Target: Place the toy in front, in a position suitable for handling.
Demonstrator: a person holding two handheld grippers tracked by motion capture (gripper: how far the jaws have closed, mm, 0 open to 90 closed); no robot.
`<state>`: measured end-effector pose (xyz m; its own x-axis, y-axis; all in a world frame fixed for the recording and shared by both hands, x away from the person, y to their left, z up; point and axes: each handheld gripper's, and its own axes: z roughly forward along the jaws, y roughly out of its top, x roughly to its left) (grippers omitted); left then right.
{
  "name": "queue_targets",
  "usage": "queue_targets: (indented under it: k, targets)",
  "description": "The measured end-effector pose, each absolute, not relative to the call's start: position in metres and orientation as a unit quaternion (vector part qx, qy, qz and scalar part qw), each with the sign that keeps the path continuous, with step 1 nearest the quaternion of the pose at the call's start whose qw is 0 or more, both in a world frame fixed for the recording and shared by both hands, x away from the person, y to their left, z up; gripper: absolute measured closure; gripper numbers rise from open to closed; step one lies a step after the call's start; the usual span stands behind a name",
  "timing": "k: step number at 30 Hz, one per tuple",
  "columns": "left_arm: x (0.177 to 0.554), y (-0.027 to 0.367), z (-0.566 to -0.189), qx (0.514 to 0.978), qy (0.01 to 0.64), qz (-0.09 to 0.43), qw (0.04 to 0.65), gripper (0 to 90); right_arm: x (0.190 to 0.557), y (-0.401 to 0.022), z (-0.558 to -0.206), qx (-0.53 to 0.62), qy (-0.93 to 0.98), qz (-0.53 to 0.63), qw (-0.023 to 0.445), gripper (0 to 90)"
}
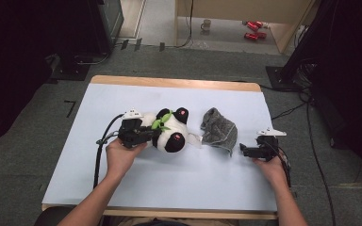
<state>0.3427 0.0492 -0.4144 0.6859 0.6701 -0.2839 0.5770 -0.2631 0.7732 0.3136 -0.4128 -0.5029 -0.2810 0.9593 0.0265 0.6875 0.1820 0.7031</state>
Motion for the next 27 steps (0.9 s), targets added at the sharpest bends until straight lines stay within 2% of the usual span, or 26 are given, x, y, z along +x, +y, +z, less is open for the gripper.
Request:
queue_targets:
  k: [4,7,12,20,27]
  targets:
    - [0.343,0.051,-0.415,0.795,0.388,0.049,0.464,74.0,0.314,-0.413,-0.502,0.560,0.737,0.310,0.217,6.5]
    - [0.343,0.051,-0.415,0.794,0.385,0.050,0.468,70.2,0.313,-0.415,-0.500,0.565,0.734,0.309,0.216,12.4]
    - [0.343,0.053,-0.414,0.793,0.379,0.044,0.475,63.3,0.313,-0.417,-0.497,0.567,0.734,0.309,0.210,14.6]
    - [0.343,0.061,-0.406,0.788,0.359,0.045,0.498,42.8,0.315,-0.412,-0.486,0.570,0.732,0.311,0.205,20.5]
    - [0.342,0.071,-0.394,0.794,0.347,0.058,0.495,37.7,0.313,-0.406,-0.475,0.563,0.729,0.327,0.211,22.6]
